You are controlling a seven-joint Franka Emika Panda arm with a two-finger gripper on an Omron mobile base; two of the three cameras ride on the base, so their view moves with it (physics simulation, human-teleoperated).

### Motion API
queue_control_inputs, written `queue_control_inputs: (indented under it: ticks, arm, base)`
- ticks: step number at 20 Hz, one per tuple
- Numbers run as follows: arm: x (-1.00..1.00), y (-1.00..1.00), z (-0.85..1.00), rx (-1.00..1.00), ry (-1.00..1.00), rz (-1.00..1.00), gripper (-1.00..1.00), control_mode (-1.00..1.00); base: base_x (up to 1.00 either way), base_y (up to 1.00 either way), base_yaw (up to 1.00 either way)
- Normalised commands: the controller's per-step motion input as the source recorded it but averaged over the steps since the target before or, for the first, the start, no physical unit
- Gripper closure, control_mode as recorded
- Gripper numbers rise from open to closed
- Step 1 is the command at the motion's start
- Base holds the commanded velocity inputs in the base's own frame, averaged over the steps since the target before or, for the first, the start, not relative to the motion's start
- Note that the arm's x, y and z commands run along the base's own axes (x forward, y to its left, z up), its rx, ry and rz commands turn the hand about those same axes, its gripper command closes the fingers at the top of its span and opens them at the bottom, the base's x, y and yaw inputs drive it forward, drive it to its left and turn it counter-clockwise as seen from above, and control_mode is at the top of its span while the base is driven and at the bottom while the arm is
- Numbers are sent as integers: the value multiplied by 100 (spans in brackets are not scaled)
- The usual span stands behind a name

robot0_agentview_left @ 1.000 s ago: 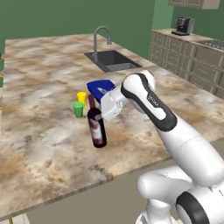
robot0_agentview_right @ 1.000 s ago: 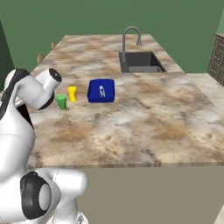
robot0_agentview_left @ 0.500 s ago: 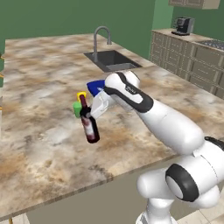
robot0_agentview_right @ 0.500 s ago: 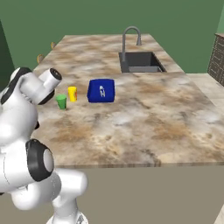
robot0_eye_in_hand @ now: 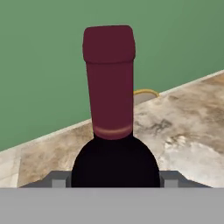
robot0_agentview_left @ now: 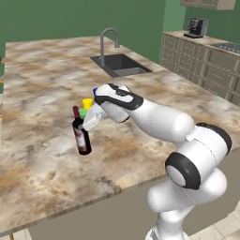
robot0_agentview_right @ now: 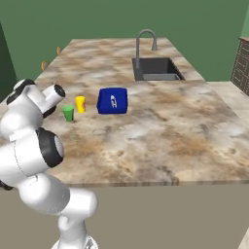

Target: Place the drinks on the dining counter in a tight cluster.

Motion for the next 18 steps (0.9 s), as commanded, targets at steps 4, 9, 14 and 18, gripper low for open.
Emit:
queue_control_inputs:
  ticks: [4,9,14,18]
  arm:
    - [0,0,-32,23,-4,11,100,-100]
    - [0,-5,-3,9,-15,14,100,-100]
    - [0,0,0,0,-19,10,100,-100]
    - [0,0,0,0,-3,5,100,-100]
  base:
    - [0,0,0]
    - [0,0,0]
    - [0,0,0]
    - [0,0,0]
